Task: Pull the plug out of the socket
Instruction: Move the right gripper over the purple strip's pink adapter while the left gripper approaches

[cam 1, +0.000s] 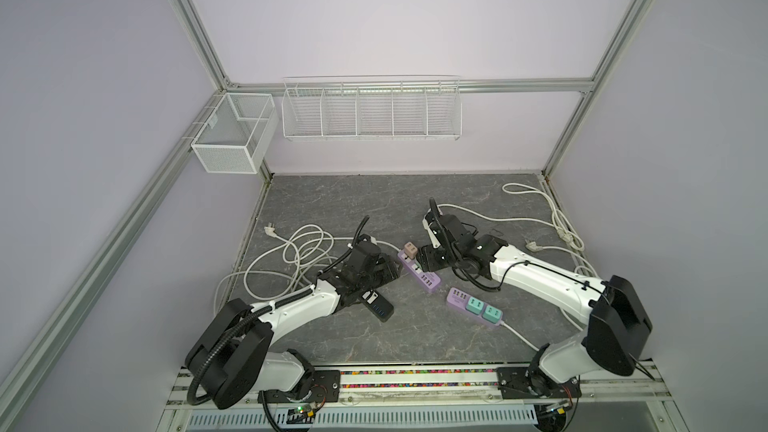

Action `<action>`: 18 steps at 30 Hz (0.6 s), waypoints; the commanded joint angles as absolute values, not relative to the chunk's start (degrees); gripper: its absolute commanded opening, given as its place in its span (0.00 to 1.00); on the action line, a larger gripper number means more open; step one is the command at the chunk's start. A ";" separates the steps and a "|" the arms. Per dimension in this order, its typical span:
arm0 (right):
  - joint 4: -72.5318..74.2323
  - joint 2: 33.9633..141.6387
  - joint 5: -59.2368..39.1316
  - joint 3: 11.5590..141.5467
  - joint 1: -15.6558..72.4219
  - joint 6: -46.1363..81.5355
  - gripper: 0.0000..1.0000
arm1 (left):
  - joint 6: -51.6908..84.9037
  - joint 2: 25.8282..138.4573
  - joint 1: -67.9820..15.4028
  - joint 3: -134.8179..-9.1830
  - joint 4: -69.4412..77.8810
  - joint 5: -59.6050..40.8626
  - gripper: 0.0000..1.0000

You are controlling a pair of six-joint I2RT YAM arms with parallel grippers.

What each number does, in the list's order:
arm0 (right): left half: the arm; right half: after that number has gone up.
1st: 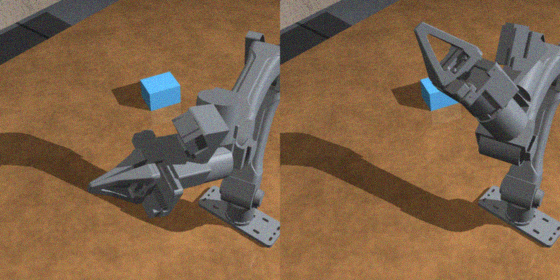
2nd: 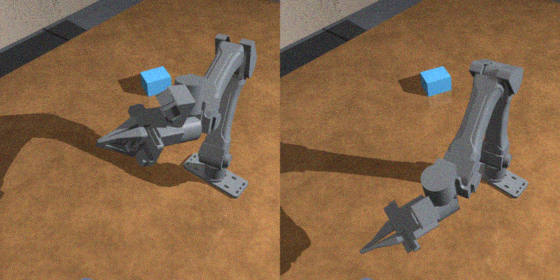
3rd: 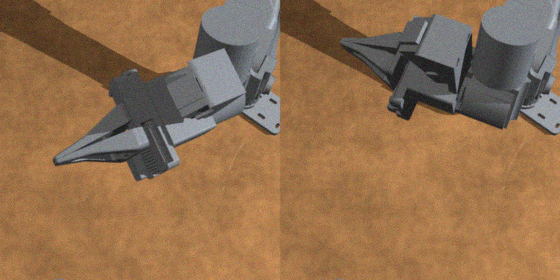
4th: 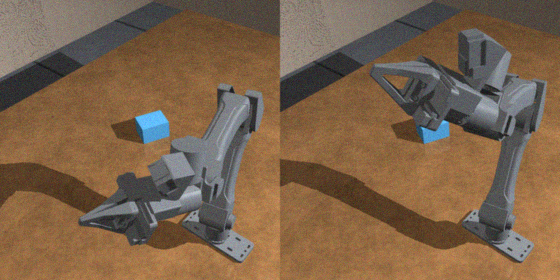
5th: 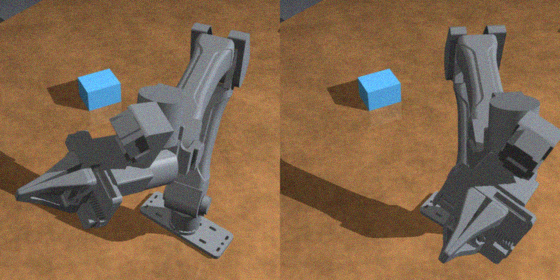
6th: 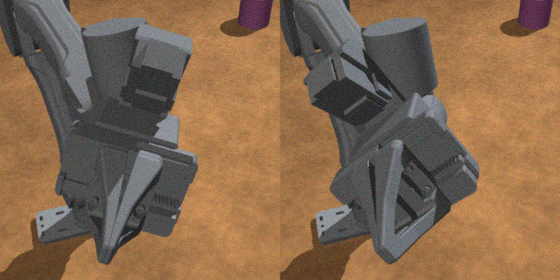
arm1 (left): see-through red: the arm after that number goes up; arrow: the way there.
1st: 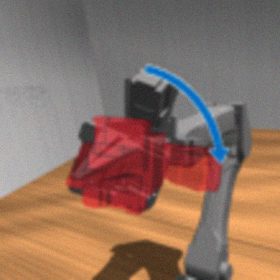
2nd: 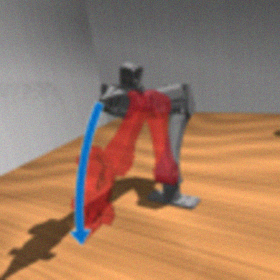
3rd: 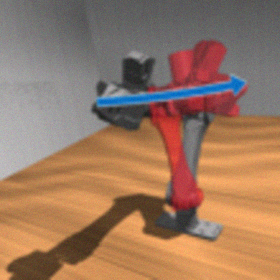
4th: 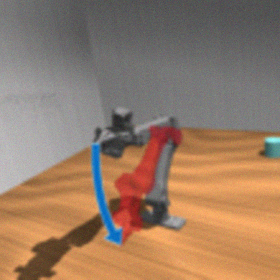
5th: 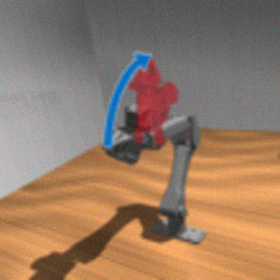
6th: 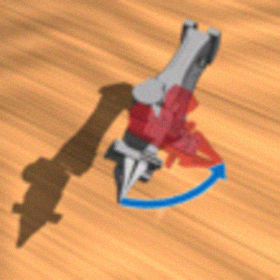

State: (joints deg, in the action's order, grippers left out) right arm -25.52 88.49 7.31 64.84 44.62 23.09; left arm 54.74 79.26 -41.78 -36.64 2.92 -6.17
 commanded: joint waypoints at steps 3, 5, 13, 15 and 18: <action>-27.14 91.80 4.95 66.45 42.96 20.17 0.66 | 56.79 83.52 -42.36 -38.77 9.20 -7.48 0.56; -27.13 93.23 5.27 66.99 42.64 19.58 0.66 | 56.47 85.42 -42.36 -39.37 10.02 -8.14 0.56; -28.18 98.96 4.06 70.48 42.37 17.69 0.63 | 57.40 90.72 -42.36 -40.85 12.51 -9.04 0.53; -28.34 100.03 3.52 71.10 42.28 17.41 0.61 | 57.49 91.69 -42.36 -41.04 12.97 -9.12 0.53; -27.62 101.36 3.66 71.31 42.19 17.12 0.60 | 57.34 93.31 -42.36 -41.70 13.18 -9.55 0.53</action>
